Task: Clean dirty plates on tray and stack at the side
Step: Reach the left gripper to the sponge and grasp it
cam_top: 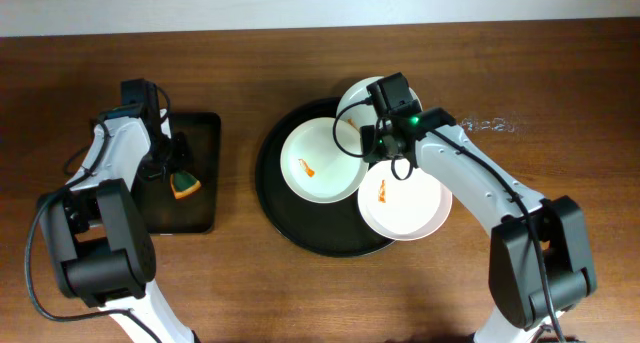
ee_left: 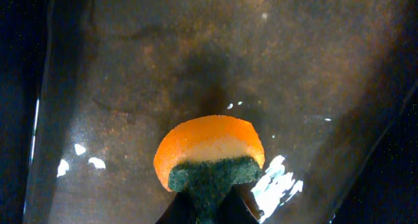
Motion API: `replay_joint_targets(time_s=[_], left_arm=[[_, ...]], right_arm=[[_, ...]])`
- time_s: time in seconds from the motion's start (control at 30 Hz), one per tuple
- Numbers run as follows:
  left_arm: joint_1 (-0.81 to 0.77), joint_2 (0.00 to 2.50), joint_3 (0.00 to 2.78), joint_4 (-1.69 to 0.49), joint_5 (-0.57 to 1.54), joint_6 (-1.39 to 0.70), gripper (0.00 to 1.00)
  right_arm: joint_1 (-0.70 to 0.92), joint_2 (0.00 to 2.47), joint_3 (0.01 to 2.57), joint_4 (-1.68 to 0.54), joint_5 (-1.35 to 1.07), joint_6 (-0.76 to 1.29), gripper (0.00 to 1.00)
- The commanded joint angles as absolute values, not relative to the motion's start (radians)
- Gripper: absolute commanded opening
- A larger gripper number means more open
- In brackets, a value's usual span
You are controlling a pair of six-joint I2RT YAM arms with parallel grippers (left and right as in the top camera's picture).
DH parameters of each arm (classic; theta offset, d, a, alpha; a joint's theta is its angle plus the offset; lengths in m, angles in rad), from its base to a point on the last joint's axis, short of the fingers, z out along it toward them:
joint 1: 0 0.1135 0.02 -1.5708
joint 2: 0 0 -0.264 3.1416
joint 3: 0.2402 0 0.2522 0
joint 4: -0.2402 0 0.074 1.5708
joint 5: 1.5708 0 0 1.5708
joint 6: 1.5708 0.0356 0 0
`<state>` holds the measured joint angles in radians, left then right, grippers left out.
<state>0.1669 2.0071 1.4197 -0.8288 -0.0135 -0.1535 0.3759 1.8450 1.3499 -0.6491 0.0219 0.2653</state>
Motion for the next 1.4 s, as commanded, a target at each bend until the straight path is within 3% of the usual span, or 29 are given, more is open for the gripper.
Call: replay_joint_targets(time_s=[0.0, 0.1, 0.27, 0.4, 0.63, 0.7, 0.9, 1.07, 1.17, 1.23, 1.3, 1.37], left_arm=[[0.167, 1.971, 1.439, -0.839, -0.002, -0.151, 0.07], [0.167, 1.971, 1.439, -0.842, -0.002, -0.151, 0.08], [0.167, 1.971, 1.439, -0.844, -0.002, -0.151, 0.09], [0.167, 1.971, 1.439, -0.846, -0.002, -0.151, 0.09], [0.167, 1.971, 1.439, -0.85, -0.002, -0.151, 0.09], [0.167, 1.971, 1.439, -0.85, -0.002, -0.151, 0.09], [0.167, 1.971, 1.439, -0.852, 0.0, -0.15, 0.09], [0.167, 1.971, 1.439, -0.894, 0.129, -0.073, 0.12], [0.167, 1.971, 1.433, -0.941, 0.129, -0.073, 0.13], [0.167, 1.971, 1.404, -0.915, 0.136, -0.039, 0.22], [0.167, 1.971, 1.387, -0.872, 0.136, -0.029, 0.53], [0.167, 1.97, 1.387, -0.905, 0.176, -0.029, 0.61]], right_arm=[[0.381, 1.901, 1.357, -0.646, -0.023, 0.271, 0.46], [0.385, 1.942, 1.348, -0.619, -0.031, 0.271, 0.38], [0.406, 1.982, 1.332, -0.501, -0.022, 0.267, 0.38], [0.406, 1.987, 1.331, -0.5, -0.022, 0.267, 0.16], [0.406, 1.999, 1.288, -0.438, -0.022, 0.267, 0.16], [0.406, 1.998, 1.288, -0.433, -0.022, 0.267, 0.04], [0.391, 1.872, 1.337, -0.503, -0.006, 0.241, 0.04], [0.392, 1.675, 1.338, -0.64, 0.165, 0.242, 0.04], [0.392, 1.683, 1.333, -0.667, 0.192, 0.245, 0.04], [0.392, 1.697, 1.333, -0.666, 0.192, 0.245, 0.04], [0.392, 1.696, 1.334, -0.665, 0.193, 0.245, 0.04], [0.392, 1.696, 1.334, -0.666, 0.192, 0.245, 0.04]])
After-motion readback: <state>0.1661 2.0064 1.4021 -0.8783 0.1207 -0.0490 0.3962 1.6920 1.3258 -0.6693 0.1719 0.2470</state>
